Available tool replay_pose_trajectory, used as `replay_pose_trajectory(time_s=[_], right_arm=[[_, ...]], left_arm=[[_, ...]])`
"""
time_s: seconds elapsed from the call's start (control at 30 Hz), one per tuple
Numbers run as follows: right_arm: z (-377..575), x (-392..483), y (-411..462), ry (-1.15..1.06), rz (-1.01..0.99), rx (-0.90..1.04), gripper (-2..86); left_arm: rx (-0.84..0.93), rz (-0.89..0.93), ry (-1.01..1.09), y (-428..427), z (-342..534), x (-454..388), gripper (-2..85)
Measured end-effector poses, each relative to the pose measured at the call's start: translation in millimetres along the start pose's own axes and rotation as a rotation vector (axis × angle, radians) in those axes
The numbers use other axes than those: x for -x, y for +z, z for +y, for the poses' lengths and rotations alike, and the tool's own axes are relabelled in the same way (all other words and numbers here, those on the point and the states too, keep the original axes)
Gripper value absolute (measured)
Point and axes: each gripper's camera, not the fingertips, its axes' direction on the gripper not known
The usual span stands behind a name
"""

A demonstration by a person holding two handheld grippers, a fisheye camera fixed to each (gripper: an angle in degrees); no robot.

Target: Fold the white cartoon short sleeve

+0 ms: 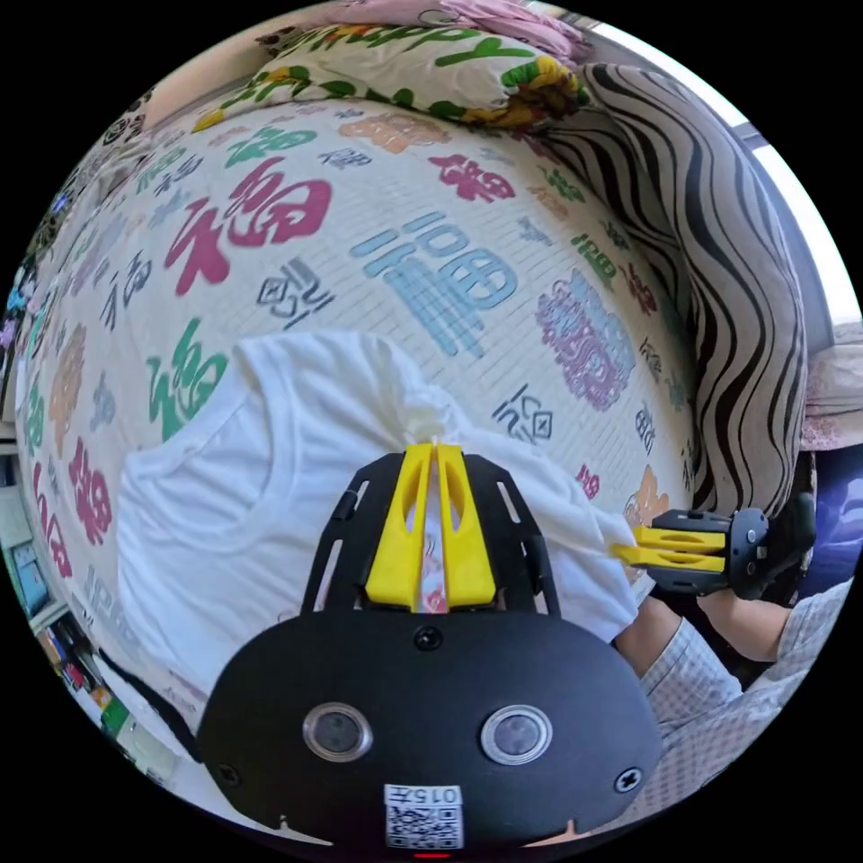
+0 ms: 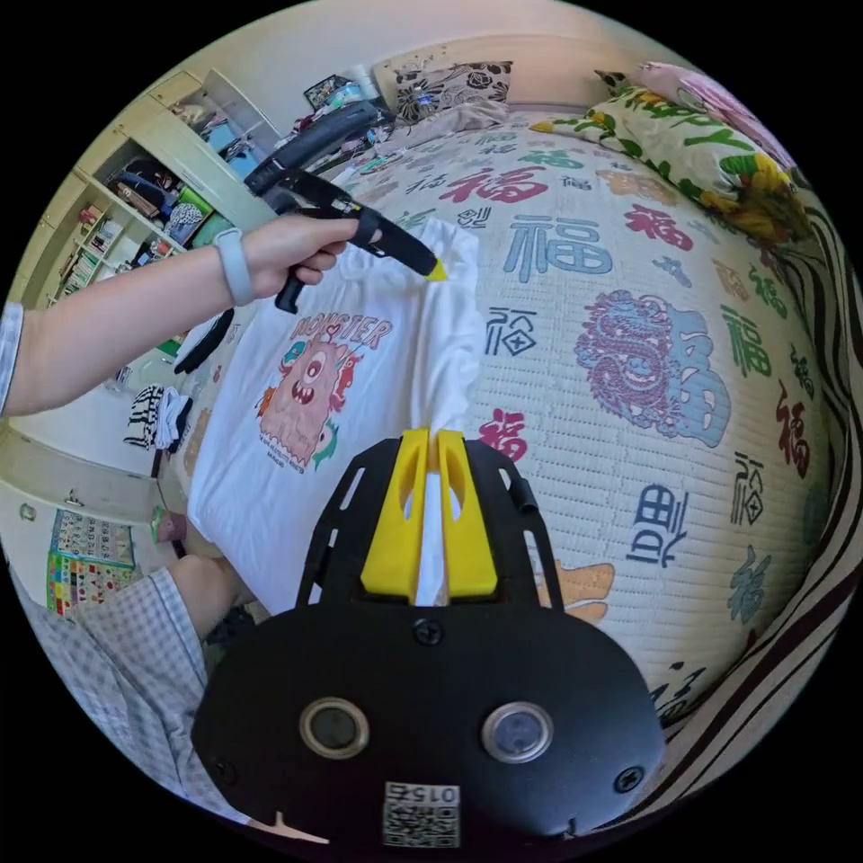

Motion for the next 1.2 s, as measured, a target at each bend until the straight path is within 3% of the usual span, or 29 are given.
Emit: replay_pose_trajectory(time_s=[0.1, 0.27, 0.37, 0.47, 0.53, 0.87, 0.97, 1.03, 1.13, 1.2], right_arm=[[3, 16, 11, -0.017, -0.06, 0.04, 0.6], [9, 51, 21, -0.12, -0.009, 0.085, 0.5], [13, 71, 29, -0.176, 0.018, 0.11, 0.5], [19, 84, 37, -0.205, 0.04, 0.14, 0.5], [25, 83, 35, -0.204, 0.063, 0.151, 0.5], [57, -15, -31, 0.035, 0.021, 0.025, 0.5], [64, -49, -51, 0.096, 0.049, -0.015, 0.5], [70, -72, -47, 0.132, -0.04, -0.007, 0.5], [80, -78, -29, 0.125, -0.081, 0.024, 0.5], [85, -76, -15, 0.108, -0.116, 0.051, 0.5]], left_arm=[[-0.003, -0.089, -0.047, -11, 45, -6, 5.7], [-0.063, 0.03, 0.038, -18, 49, -69, 10.3], [-0.024, 0.001, 0.13, 25, 28, -117, 10.9], [0.129, -0.053, 0.214, 87, 26, -146, 5.8], [0.086, -0.018, 0.225, 83, 46, -153, 0.8], [-0.242, 0.149, 0.186, 16, 41, -179, -0.1], [-0.103, 0.197, 0.275, 53, -3, -217, 5.0], [0.175, 0.142, 0.303, 116, -25, -241, 10.2], [0.337, 0.055, 0.327, 168, -21, -258, 9.6], [0.34, 0.004, 0.325, 178, -20, -265, 6.7]])
